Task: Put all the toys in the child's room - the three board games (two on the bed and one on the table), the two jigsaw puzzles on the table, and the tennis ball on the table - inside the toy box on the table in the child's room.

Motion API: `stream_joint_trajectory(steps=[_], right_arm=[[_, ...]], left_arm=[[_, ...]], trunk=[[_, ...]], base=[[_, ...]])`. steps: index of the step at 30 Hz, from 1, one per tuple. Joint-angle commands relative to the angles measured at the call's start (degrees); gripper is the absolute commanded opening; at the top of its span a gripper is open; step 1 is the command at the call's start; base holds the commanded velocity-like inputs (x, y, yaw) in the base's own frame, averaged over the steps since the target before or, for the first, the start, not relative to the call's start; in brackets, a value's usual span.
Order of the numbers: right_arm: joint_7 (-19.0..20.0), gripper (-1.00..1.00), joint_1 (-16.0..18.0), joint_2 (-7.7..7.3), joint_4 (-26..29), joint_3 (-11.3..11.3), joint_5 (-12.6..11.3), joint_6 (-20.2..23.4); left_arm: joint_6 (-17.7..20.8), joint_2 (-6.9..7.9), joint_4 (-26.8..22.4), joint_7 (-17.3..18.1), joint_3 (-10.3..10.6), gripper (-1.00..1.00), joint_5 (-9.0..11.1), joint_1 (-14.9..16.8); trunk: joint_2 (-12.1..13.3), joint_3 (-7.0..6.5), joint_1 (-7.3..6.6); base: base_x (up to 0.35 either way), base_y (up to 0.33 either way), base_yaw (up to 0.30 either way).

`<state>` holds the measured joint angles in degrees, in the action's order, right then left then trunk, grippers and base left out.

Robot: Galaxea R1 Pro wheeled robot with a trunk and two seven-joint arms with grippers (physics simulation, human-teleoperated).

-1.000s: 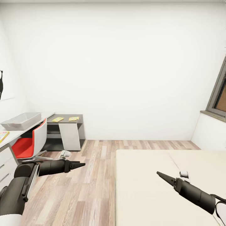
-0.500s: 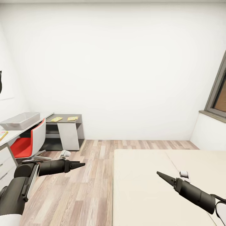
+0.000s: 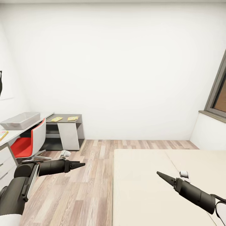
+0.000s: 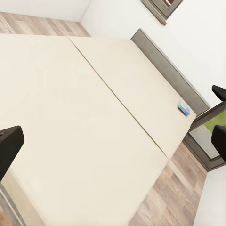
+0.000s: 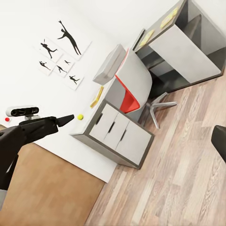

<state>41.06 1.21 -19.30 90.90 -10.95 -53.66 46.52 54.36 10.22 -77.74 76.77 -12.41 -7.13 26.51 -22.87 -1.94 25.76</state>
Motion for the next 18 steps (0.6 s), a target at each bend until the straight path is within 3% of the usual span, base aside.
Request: stream_joint_trajectory(steps=[1, 10, 18], right_arm=[[0.08, 1.0, 0.02, 0.01, 0.0, -0.04, -0.13, 0.33], [0.08, 1.0, 0.02, 0.02, 0.01, -0.04, -0.13, 0.33], [0.15, 1.0, 0.02, 0.01, 0.02, -0.06, -0.13, 0.33]], left_arm=[[0.57, -0.03, -0.04, 0.57, -0.08, 1.0, -0.6, 0.03], [0.57, -0.03, -0.04, 0.57, -0.07, 1.0, -0.6, 0.03], [0.57, -0.03, -0.04, 0.57, -0.07, 1.0, -0.6, 0.03]], trunk=[[-0.04, 0.03, 0.02], [-0.04, 0.03, 0.02], [-0.04, 0.03, 0.02]], base=[[-0.001, 0.0, 0.0], [0.0, -0.022, 0.0], [0.0, -0.236, 0.0]])
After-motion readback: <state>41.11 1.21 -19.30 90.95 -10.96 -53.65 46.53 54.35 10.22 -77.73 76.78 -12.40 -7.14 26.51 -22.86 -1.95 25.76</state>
